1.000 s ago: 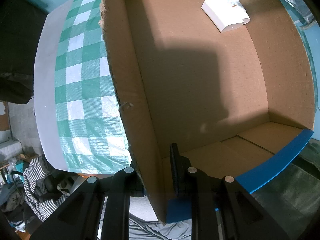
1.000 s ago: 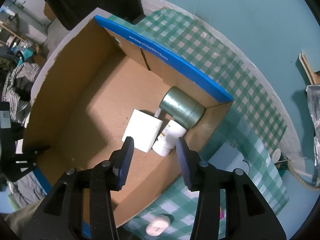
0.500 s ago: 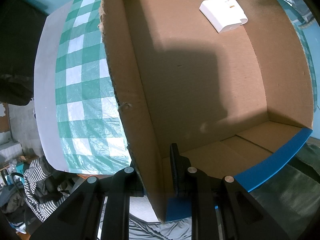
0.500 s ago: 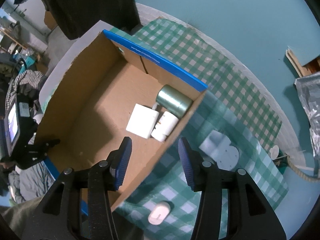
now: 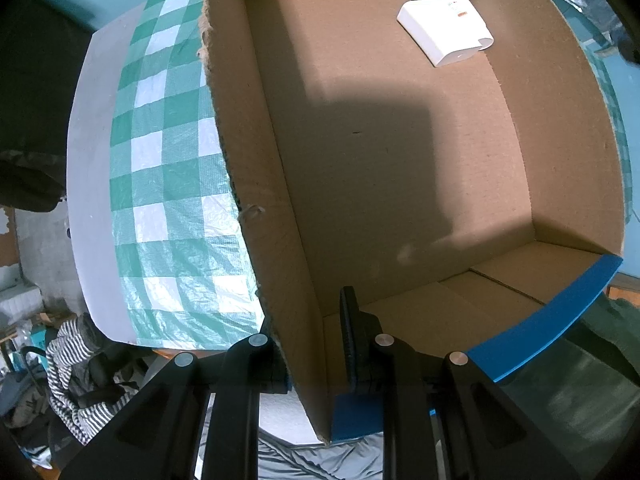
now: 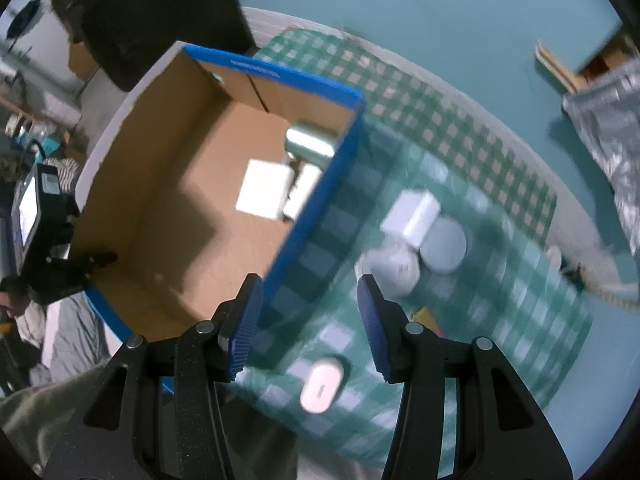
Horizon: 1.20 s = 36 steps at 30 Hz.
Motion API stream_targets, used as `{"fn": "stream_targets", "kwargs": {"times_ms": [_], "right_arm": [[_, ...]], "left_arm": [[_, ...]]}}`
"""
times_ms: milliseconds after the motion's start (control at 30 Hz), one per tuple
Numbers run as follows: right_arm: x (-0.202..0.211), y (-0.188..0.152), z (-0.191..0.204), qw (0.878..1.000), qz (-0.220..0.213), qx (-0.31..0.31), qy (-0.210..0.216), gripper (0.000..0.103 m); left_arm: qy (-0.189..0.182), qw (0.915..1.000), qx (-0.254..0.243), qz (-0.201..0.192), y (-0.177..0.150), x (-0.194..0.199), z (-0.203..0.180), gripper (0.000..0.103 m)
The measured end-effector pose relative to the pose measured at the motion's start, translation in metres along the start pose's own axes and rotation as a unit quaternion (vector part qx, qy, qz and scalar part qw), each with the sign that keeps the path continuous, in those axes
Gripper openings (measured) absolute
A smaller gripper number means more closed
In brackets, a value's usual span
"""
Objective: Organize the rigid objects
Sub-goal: 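Move the right gripper back to the table and grasp the white KINYO case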
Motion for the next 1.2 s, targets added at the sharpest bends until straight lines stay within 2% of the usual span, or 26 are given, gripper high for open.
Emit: {"fn": "stream_targets", "kwargs": {"times_ms": [100, 600, 900, 1133, 1200], "right_arm": [[-0.011, -0.017, -0.008, 1.000, 0.007, -0.026, 0.013, 0.050], [-0.092, -0.099, -0.034, 0.993, 0.067, -0.094, 0.012, 0.050], [-0.118, -0.113, -0.042, 0.990, 0.068, -0.124, 0.017, 0.050], [-0.129, -0.115, -0.041, 0.990, 0.073, -0.118, 0.021, 0.050], [-0.132, -0.111, -0.042, 0.990, 0.075, -0.119, 0.020, 0.047]], "left_arm": [[-0.001, 1.0000, -0.001, 0.000, -0.001, 0.000, 0.000, 0.019], [-0.002, 0.9999, -0.013, 0.004, 0.002, 0.000, -0.002, 0.019], [-0.002, 0.9999, -0.013, 0.004, 0.002, 0.001, -0.003, 0.019], [-0.002, 0.9999, -0.013, 0.003, 0.002, 0.001, -0.003, 0.019], [-0.004, 0.9999, -0.012, 0.003, 0.002, 0.000, -0.004, 0.019]]}}
Point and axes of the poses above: each gripper's, at about its wrist camera, not at the fingertips, and x roughly against the way its jaws point, z to its left, y to its top, the point moved 4 cm from there along -x, roughly the way its jaws point, and after that the axes turned 6 degrees about z, right-handed, at the moved point
